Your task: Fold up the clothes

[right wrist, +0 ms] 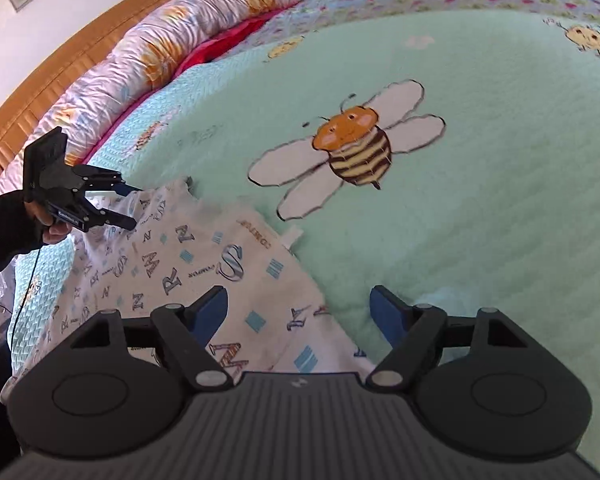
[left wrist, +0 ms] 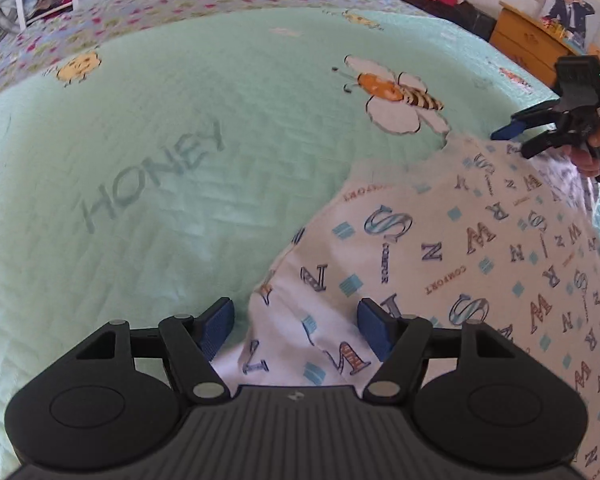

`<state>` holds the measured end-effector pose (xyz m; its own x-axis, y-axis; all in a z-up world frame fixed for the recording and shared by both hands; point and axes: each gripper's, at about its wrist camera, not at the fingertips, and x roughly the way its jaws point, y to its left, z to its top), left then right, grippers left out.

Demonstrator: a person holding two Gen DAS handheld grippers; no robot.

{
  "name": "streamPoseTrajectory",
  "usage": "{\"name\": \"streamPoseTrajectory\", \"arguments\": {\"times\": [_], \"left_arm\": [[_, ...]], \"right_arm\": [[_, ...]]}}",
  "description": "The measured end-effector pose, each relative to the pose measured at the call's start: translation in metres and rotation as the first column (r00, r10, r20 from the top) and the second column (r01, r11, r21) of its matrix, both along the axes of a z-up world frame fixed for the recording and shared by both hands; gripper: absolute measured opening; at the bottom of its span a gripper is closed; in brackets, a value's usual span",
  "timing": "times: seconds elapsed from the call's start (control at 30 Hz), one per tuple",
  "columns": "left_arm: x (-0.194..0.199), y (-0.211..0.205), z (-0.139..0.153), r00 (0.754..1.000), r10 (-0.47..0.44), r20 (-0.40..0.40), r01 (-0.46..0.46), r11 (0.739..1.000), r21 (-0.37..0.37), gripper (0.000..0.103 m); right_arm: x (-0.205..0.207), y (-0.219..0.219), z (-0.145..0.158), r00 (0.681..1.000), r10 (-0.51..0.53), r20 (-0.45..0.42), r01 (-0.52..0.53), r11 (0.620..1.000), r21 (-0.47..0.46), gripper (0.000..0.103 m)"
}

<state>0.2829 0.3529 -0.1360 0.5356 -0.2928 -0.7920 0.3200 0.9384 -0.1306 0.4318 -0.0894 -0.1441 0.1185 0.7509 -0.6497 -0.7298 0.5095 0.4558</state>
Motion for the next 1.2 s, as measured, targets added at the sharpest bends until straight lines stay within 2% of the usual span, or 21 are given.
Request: {"name": "streamPoseTrajectory", "arguments": {"times": [0.07, 0.13, 0.17, 0.23, 0.27, 0.3, 0.33, 0.37, 0.4, 0.53, 0.67, 0.77, 0.93, 1.03, 1.1, 1.13, 1.2], "left_arm": [[0.002, -0.002, -0.001, 1.0, -0.011, -0.006, 0.011, 1.0, -0.029, 0.069], [0.003, -0.013, -0.004, 0.999, -0.05, -0.009, 0.05, 0.999, -0.02, 0.069], [0.002, -0.019, -0.004, 0.998, -0.067, 0.0, 0.067, 0.998, -0.008, 0.069], [0.004, -0.024, -0.005, 0.997, -0.077, 0.007, 0.077, 0.997, -0.017, 0.06], [0.004, -0.025, -0.005, 0.997, -0.07, 0.012, 0.07, 0.997, -0.012, 0.048], [0.005, -0.024, -0.005, 0.998, -0.061, 0.02, 0.061, 0.998, -0.004, 0.031], [0.006, -0.023, -0.005, 0.999, -0.047, 0.026, 0.047, 0.999, -0.003, 0.022], [0.006, -0.021, -0.005, 0.999, -0.028, 0.027, 0.029, 1.0, -0.01, 0.012], [0.006, -0.02, -0.006, 0.999, -0.017, 0.032, 0.017, 1.0, -0.011, 0.008], [-0.002, -0.029, -0.007, 0.997, -0.007, 0.074, 0.004, 0.999, 0.036, 0.006], [0.003, -0.029, 0.0, 0.989, 0.052, 0.139, -0.068, 0.991, 0.112, 0.005], [0.018, -0.023, 0.011, 0.982, 0.076, 0.171, -0.098, 0.988, 0.12, 0.005], [0.051, -0.005, 0.041, 0.956, 0.137, 0.258, -0.169, 0.98, 0.108, 0.005], [0.081, 0.001, 0.031, 0.956, 0.181, 0.229, -0.215, 0.967, 0.135, 0.007], [0.096, 0.002, 0.011, 0.96, 0.215, 0.181, -0.246, 0.953, 0.175, 0.016], [0.1, 0.002, 0.002, 0.96, 0.229, 0.161, -0.258, 0.946, 0.198, 0.02], [0.093, 0.002, -0.003, 0.952, 0.242, 0.187, -0.28, 0.937, 0.21, 0.031]], "right_arm": [[0.002, -0.002, -0.001, 1.0, -0.004, -0.017, 0.005, 1.0, 0.018, 0.061], [0.001, -0.002, -0.003, 1.0, 0.002, -0.022, -0.002, 1.0, 0.024, 0.053], [-0.001, -0.001, -0.004, 1.0, 0.007, -0.021, -0.007, 1.0, 0.024, 0.051], [-0.004, 0.001, -0.004, 1.0, 0.012, -0.015, -0.011, 1.0, 0.021, 0.05], [-0.006, 0.003, -0.003, 1.0, 0.015, -0.012, -0.015, 1.0, 0.018, 0.046], [-0.007, 0.006, -0.003, 1.0, 0.02, -0.006, -0.02, 1.0, 0.008, 0.042], [-0.009, 0.008, -0.003, 1.0, 0.024, 0.003, -0.024, 1.0, -0.011, 0.026], [-0.01, 0.011, -0.003, 1.0, 0.024, 0.013, -0.023, 0.999, -0.029, 0.015], [-0.01, 0.012, -0.003, 1.0, 0.017, 0.024, -0.016, 0.999, -0.044, 0.011], [-0.014, 0.014, -0.001, 0.998, -0.002, 0.057, 0.005, 0.998, -0.063, 0.007], [-0.02, 0.015, 0.004, 0.994, -0.029, 0.109, 0.037, 0.997, -0.069, 0.006], [-0.017, 0.016, 0.015, 0.985, -0.062, 0.159, 0.073, 0.996, -0.06, 0.006], [0.015, 0.017, 0.047, 0.956, -0.163, 0.244, 0.168, 0.986, 0.003, 0.005], [0.041, 0.024, 0.048, 0.948, -0.203, 0.245, 0.206, 0.978, 0.01, 0.006], [0.055, 0.034, 0.032, 0.947, -0.231, 0.224, 0.245, 0.969, -0.039, 0.009], [0.059, 0.04, 0.02, 0.946, -0.249, 0.207, 0.269, 0.961, -0.072, 0.013], [0.056, 0.043, 0.004, 0.937, -0.292, 0.191, 0.314, 0.945, -0.094, 0.014]]}}
